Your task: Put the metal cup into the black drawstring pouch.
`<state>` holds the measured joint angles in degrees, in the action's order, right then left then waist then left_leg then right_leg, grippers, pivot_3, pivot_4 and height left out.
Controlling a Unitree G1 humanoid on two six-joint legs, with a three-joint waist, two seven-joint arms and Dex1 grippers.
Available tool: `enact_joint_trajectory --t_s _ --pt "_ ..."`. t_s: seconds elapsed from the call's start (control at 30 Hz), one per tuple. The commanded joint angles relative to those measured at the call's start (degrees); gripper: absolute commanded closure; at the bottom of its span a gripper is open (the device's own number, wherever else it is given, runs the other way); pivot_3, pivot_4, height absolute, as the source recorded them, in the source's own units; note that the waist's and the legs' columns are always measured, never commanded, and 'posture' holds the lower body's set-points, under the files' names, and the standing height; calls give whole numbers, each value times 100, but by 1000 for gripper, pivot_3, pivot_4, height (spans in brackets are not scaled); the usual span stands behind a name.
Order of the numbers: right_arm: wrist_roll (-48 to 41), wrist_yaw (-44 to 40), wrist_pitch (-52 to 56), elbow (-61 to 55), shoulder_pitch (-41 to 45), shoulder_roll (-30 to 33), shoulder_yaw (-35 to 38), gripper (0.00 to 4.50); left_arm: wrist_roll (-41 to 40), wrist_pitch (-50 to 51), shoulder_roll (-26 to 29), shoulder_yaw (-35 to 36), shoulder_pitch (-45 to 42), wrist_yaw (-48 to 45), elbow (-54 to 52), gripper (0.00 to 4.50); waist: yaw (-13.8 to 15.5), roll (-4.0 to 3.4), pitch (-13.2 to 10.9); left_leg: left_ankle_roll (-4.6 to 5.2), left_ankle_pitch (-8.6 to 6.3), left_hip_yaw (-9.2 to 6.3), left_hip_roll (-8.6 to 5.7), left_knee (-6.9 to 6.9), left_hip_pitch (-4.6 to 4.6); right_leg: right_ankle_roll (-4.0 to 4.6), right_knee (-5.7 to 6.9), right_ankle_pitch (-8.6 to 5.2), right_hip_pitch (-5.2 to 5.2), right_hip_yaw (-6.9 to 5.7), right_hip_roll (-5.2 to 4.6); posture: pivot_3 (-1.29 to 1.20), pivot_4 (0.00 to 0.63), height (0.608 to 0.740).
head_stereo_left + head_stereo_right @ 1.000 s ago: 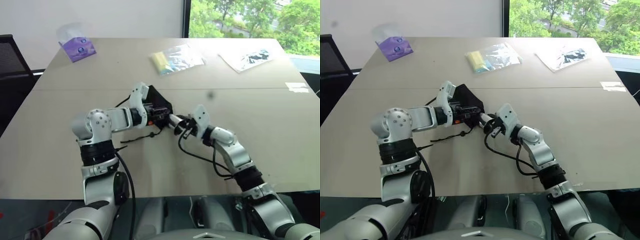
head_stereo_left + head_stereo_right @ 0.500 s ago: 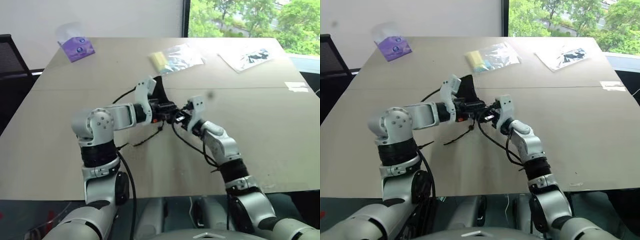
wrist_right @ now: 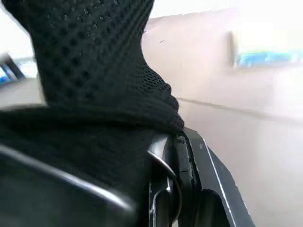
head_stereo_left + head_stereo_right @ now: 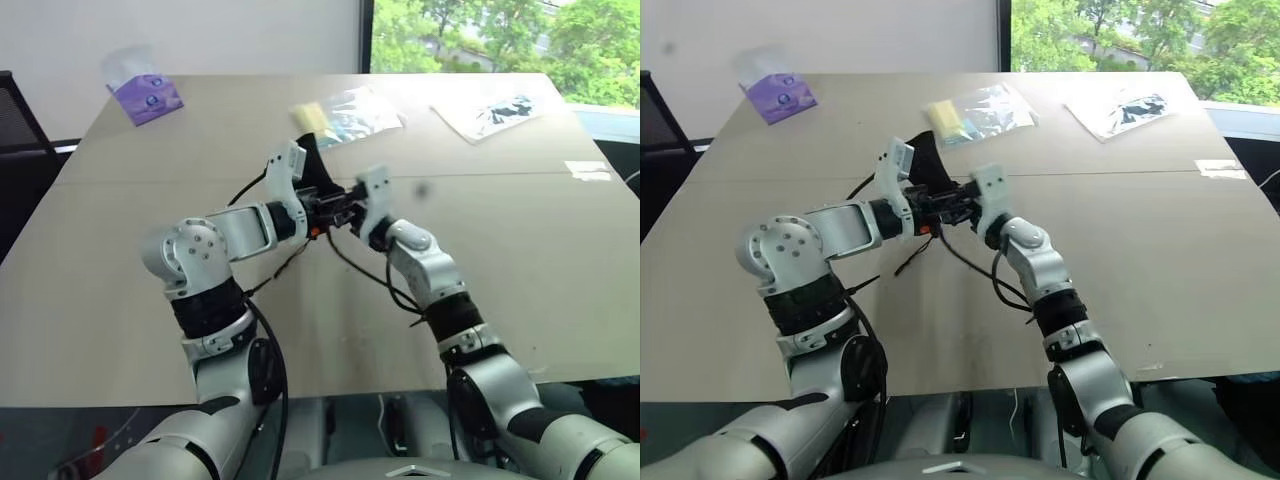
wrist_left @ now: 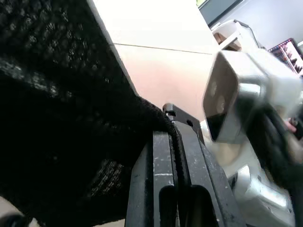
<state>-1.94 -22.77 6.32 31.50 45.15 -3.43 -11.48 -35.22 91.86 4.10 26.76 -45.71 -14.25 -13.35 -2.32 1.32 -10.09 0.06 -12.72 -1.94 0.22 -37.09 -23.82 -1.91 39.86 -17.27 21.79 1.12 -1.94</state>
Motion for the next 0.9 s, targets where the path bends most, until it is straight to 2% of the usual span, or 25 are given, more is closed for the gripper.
enact_joint_trajectory --t_s 0.03,0.07,0.1,0.13,0.2,0.23,0.37,0.5,0.57,0.6,0.8,0.9 --pt "-594 -223 329 15 173 -689 114 4472 -404 64 -478 -209 -341 -119 -215 4500 -10 1 0 0 0 -1 2 1 0 0 0 0 0 0 1 0 150 740" --pt "-1525 -259 947 -235 239 -1062 713 4472 -426 64 -511 -211 -362 -107 -222 4500 -22 3 -2 -1 0 -2 7 2 -1 0 0 0 0 1 1 0 150 740" --pt "-1929 -233 1184 -301 336 -1237 1073 4472 -460 64 -527 -200 -380 -99 -225 4500 -3 -2 -8 -4 0 0 15 4 -2 1 0 0 2 2 3 0 150 740" --pt "-1691 -138 1114 -204 418 -1149 952 4472 -493 64 -544 -168 -397 -86 -221 4500 33 -2 -8 -7 2 -7 16 6 -9 2 -1 0 2 1 -1 0 150 740" --pt "-369 -93 354 196 476 -643 -83 4472 -542 64 -593 -79 -441 -72 -207 4500 6 0 -7 -6 1 -8 9 4 -8 1 -7 0 -1 0 -6 0 150 740" --pt "6 -51 101 380 482 -522 -353 4472 -562 64 -637 -30 -486 -65 -186 4500 -10 -1 -7 -5 1 3 3 5 -7 1 -6 0 3 4 -5 0 150 740" --pt "925 -74 -794 646 533 -284 -898 4472 -571 64 -821 109 -659 -6 -108 4500 3 0 -7 -6 2 0 5 9 -2 1 -4 0 4 3 -1 0 150 740" --pt "147 -128 -324 642 660 -645 -55 4472 -612 64 -825 283 -706 14 -12 4500 -9 2 -9 -6 2 2 6 8 -4 0 -5 0 3 4 -3 0 150 740" --pt "-1355 -208 840 314 782 -1078 1029 4472 -636 64 -818 412 -710 24 26 4500 -6 2 -9 -7 2 2 9 9 -3 1 -5 0 3 3 -2 0 150 740" --pt "-1751 -357 1134 153 783 -1146 1272 4472 -631 64 -786 462 -692 28 38 4500 32 1 -11 -8 2 -2 11 10 -3 1 -4 0 3 0 -2 0 150 740" --pt "-2617 -782 1961 -669 378 -1071 1263 4472 -676 64 -616 588 -457 41 -32 4500 -4 -1 -13 -8 3 -3 5 12 -7 1 -7 0 2 -2 -6 0 150 740" --pt "-1543 -570 1276 -598 257 -767 419 4472 -745 64 -715 663 -540 134 -27 4500 -7 -2 -12 -9 3 -3 8 23 -2 1 -6 0 6 -2 -3 0 150 740"
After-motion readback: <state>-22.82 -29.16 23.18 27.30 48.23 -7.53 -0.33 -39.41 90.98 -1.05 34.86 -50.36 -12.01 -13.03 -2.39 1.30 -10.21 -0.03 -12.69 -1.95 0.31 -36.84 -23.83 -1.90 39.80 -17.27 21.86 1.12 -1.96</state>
